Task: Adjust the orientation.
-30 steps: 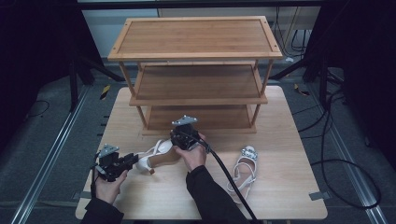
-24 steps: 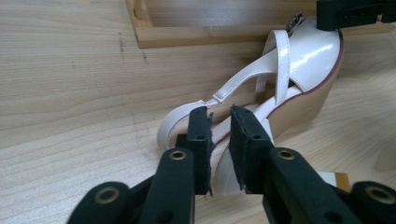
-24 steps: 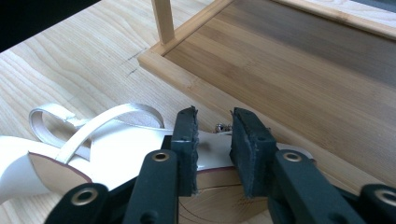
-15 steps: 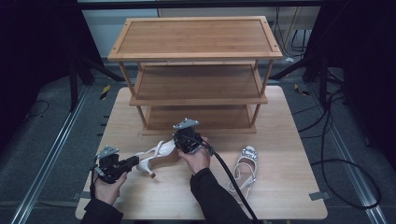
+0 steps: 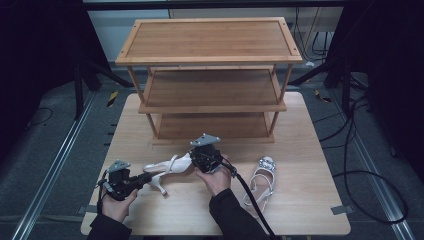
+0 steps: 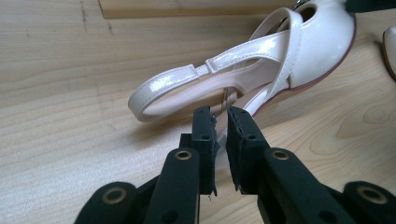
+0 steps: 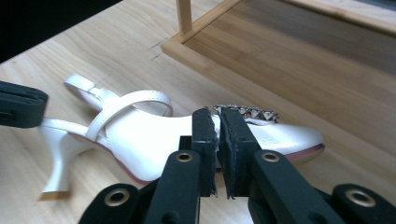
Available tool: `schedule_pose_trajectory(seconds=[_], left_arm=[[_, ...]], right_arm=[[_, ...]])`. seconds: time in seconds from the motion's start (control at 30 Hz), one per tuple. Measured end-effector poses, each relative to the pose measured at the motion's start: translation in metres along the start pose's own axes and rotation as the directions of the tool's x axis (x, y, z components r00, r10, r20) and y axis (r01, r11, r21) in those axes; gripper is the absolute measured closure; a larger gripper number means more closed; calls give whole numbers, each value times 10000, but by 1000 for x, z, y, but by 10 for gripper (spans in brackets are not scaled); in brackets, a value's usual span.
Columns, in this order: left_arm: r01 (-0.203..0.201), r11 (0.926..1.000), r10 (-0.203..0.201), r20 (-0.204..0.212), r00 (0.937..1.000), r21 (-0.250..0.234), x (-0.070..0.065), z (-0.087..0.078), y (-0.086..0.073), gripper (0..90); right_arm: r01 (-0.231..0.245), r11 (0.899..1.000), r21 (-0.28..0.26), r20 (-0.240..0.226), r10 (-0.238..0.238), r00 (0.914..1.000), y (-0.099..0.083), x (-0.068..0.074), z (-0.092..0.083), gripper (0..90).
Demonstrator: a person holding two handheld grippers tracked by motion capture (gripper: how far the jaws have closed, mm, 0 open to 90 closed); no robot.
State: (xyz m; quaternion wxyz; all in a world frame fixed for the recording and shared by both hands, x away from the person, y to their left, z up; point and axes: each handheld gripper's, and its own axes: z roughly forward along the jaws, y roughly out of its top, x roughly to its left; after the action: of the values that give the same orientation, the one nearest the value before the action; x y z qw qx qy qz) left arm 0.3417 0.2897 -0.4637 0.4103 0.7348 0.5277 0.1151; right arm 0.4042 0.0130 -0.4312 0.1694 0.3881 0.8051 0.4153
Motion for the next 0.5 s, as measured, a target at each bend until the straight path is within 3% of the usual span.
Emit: schedule_pose_trajectory(seconds=[0.2,0.23,0.27,0.4,0.5], left_arm=[[-74,9999,74,51,10000,-129,-4,-2,-1,808],[-122,9999,122,-12,9999,-47,-4,-2,-1,808],[-93,10000,93,17,10000,1,-4,-2,-3,809],[-143,9999,143,-5,9999,38,-4,-1,-3,813],[-193,9998,193,-27,9998,36,-5,-1,-3,814]], right_arm=[[51,10000,30,58,-51,10000,-7,3,-8,866],[-27,10000,75,-57,27,10000,-8,3,-9,884],[-221,9996,200,-477,230,9986,-13,3,-9,890],[-74,9988,477,-380,92,9992,-21,5,-8,873],[-34,9997,255,-470,45,9989,-19,3,-9,865]])
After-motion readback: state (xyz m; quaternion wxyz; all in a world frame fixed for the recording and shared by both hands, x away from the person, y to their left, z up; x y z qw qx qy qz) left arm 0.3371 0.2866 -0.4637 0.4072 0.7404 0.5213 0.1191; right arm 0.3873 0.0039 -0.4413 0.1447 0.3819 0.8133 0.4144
